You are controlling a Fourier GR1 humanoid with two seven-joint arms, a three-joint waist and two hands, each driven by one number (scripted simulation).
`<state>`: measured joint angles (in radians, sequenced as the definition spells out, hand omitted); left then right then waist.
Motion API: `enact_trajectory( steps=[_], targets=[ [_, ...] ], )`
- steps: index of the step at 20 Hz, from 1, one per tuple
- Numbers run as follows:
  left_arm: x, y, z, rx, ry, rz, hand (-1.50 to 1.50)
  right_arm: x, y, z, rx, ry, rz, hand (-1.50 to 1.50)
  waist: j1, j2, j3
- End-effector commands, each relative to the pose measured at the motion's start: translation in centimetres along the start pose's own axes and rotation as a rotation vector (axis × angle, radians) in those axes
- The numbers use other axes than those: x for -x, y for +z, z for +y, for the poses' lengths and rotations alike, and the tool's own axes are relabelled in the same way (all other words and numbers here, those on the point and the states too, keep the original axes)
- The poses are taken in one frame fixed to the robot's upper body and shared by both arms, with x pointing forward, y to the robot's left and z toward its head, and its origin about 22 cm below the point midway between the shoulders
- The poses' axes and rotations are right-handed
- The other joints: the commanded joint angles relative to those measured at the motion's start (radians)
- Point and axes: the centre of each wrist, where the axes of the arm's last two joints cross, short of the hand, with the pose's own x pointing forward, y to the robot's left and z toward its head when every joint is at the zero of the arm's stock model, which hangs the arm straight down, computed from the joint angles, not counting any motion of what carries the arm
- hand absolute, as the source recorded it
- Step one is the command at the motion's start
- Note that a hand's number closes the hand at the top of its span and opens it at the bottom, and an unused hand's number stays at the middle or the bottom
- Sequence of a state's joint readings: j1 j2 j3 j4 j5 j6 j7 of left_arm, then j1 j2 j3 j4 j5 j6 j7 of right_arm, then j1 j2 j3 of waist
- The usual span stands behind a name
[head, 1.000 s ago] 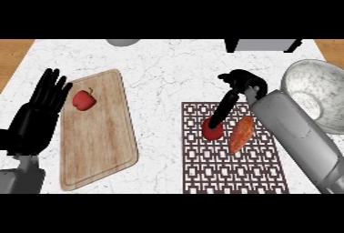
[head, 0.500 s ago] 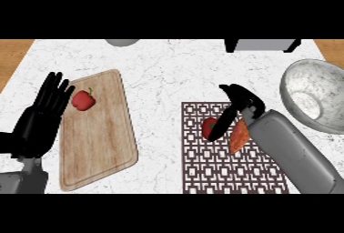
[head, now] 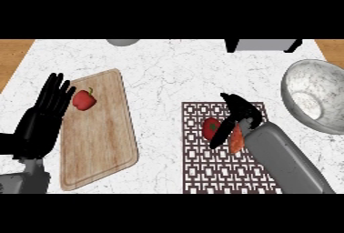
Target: Pick the tomato from the placemat and place it in the bowl
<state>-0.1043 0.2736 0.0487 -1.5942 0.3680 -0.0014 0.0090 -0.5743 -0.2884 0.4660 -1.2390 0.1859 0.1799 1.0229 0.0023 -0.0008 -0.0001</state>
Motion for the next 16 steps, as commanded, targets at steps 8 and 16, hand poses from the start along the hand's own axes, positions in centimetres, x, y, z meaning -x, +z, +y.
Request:
enact_trajectory(
  steps=[8,16],
  targets=[
    [-0.3,0.4,1.6,-0.001,0.003,-0.006,0.00,-0.6,-2.1,-0.2,-0.059,0.042,0.088,-1.50,0.004,0.001,0.000],
    [-0.9,-0.2,-0.1,-0.007,-0.005,-0.008,0.00,0.7,-3.7,2.5,-0.063,0.207,0.016,1.50,0.004,0.000,0.000]
  ],
)
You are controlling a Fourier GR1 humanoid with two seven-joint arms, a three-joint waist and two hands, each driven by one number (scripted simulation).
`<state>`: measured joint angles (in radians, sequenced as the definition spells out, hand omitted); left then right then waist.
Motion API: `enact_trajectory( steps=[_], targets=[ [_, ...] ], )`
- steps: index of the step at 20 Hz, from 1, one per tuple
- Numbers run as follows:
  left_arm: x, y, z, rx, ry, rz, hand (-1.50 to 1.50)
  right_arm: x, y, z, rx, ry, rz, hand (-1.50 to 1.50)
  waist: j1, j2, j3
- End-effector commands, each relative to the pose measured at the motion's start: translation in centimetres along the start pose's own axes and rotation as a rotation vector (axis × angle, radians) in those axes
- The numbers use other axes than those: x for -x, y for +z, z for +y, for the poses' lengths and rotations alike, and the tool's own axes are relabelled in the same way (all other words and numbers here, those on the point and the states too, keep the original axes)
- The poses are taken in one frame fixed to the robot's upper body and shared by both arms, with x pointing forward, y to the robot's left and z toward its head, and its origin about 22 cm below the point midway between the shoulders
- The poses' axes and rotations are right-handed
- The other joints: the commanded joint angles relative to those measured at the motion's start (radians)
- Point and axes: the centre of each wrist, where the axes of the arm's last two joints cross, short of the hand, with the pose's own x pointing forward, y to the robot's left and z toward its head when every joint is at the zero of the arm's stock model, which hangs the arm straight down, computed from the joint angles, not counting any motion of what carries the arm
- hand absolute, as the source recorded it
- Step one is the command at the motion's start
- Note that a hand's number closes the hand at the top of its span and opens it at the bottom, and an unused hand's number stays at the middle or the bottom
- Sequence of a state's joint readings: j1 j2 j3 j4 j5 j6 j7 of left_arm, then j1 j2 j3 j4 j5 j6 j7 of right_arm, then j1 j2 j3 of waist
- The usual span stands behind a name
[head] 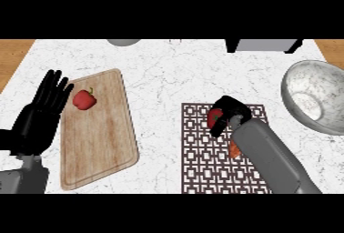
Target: Pick the tomato from the placemat and place it in the bowl
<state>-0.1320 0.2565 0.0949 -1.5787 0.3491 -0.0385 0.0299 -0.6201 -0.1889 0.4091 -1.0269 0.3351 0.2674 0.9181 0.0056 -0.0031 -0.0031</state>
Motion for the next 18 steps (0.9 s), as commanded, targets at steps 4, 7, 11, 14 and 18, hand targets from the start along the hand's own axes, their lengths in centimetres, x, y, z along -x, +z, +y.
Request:
enact_trajectory(
  steps=[4,7,11,14,18],
  targets=[
    [0.4,0.0,0.9,0.015,0.005,-0.002,0.00,-1.8,-0.2,-1.3,-0.009,0.128,-0.021,1.50,0.001,0.004,0.003],
    [0.0,0.5,-0.9,-0.008,0.014,0.003,0.00,-1.6,0.9,0.6,0.003,0.149,-0.040,1.50,-0.002,0.002,0.003],
    [-0.3,1.5,-0.1,-0.023,0.001,0.010,0.00,4.1,2.0,2.6,-0.015,0.371,-0.340,1.50,-0.025,-0.016,0.005],
    [0.1,0.9,1.3,-0.071,-0.020,0.025,0.00,4.9,4.6,2.5,-0.014,0.529,-0.603,1.50,-0.082,-0.027,0.006],
    [0.1,1.8,2.2,-0.077,-0.019,0.012,0.00,10.9,7.0,-0.8,0.084,0.623,-0.735,1.50,-0.078,-0.019,0.005]
  ],
)
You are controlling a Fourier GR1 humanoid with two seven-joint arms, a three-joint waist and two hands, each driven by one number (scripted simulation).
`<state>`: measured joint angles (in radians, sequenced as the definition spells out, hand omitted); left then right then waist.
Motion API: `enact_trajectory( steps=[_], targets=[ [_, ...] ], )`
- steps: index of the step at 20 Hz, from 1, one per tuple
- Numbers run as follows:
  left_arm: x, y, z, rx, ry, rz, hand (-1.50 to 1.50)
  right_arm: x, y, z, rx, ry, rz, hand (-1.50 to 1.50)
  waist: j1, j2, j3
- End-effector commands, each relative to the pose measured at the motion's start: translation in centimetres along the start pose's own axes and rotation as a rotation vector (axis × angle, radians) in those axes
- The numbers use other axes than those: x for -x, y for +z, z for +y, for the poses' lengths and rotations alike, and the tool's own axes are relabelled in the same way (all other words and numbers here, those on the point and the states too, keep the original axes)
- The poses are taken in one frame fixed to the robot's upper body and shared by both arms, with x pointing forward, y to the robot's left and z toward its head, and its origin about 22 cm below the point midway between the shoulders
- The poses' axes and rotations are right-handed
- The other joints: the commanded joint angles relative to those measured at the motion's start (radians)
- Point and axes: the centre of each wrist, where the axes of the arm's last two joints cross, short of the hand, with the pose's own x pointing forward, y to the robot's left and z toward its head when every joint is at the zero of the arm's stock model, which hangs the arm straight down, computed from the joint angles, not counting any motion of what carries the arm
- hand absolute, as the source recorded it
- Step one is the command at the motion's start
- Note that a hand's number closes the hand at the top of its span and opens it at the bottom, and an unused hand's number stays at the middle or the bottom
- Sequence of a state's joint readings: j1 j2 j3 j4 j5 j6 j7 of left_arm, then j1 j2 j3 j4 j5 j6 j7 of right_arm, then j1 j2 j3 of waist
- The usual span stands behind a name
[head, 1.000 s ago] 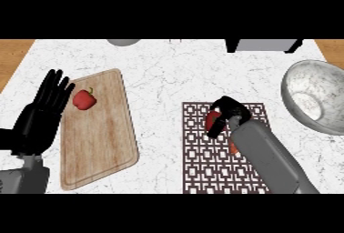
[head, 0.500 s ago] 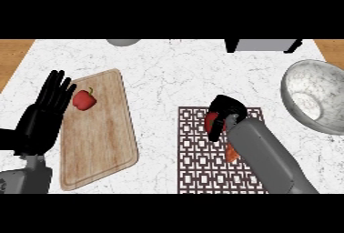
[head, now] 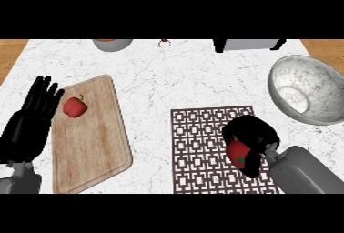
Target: Pick the tomato from the placemat and place it in the bowl
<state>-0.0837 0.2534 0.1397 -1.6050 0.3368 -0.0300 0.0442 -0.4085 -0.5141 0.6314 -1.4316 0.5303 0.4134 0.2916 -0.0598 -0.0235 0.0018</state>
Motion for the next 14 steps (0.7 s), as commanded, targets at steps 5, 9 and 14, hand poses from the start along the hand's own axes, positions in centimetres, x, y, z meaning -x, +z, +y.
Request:
enact_trajectory(
  steps=[5,9,14],
  targets=[
    [-0.6,1.5,0.6,0.002,0.009,-0.005,0.00,6.6,10.8,-1.2,0.260,0.146,-0.172,1.50,-0.004,0.005,0.000],
    [-0.6,1.5,0.6,-0.013,0.007,-0.004,0.00,7.9,15.1,-4.4,0.462,0.103,-0.115,1.50,-0.014,0.003,-0.002],
    [-0.7,-0.3,-0.2,-0.019,0.019,-0.002,0.00,9.9,20.0,-7.3,0.639,0.065,-0.022,1.50,-0.021,0.009,-0.002]
  ],
)
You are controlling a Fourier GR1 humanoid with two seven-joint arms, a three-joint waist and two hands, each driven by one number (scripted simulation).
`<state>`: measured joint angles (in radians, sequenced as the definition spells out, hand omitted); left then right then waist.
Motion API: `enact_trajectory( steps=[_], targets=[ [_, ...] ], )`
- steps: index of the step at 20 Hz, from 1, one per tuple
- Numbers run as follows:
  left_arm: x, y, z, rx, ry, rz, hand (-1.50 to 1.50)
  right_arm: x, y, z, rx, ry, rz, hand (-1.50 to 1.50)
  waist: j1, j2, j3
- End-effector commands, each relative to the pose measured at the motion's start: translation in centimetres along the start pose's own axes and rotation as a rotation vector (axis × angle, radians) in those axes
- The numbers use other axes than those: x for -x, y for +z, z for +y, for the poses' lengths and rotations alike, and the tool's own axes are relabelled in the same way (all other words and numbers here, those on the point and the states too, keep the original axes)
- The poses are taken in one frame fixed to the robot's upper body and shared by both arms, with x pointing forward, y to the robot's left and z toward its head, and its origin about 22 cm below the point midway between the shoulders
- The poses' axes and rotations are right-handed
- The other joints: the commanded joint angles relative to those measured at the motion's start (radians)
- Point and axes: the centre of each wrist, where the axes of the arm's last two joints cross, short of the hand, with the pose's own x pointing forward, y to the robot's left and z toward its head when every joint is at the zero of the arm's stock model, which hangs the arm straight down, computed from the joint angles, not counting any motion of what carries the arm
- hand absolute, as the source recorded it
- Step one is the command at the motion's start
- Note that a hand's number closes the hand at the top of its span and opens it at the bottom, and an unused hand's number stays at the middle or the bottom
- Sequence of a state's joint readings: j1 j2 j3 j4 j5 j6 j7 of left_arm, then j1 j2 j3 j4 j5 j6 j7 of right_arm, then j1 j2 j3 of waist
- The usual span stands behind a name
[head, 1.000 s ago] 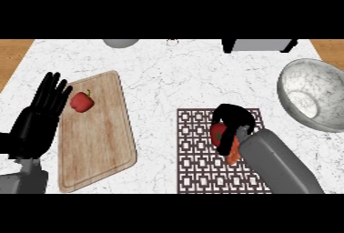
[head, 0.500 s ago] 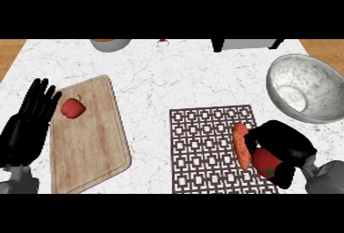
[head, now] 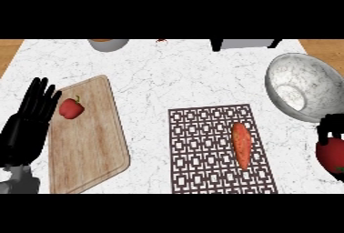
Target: Pick the tomato from the placemat and place it in the bowl
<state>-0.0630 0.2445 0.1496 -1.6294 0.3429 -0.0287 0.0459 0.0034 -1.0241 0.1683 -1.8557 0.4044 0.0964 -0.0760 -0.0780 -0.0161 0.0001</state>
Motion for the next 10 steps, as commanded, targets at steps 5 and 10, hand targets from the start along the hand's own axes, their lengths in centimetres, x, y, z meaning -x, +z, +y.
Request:
enact_trajectory(
  steps=[5,10],
  targets=[
    [-2.2,-0.9,0.4,0.044,-0.002,0.000,0.00,3.0,4.0,-5.4,0.210,-0.027,0.206,1.50,0.054,0.011,0.000],
    [0.1,-0.7,-2.5,0.079,-0.009,0.002,0.00,5.6,3.0,-6.2,0.309,-0.111,0.271,1.50,0.081,0.018,0.000]
  ],
)
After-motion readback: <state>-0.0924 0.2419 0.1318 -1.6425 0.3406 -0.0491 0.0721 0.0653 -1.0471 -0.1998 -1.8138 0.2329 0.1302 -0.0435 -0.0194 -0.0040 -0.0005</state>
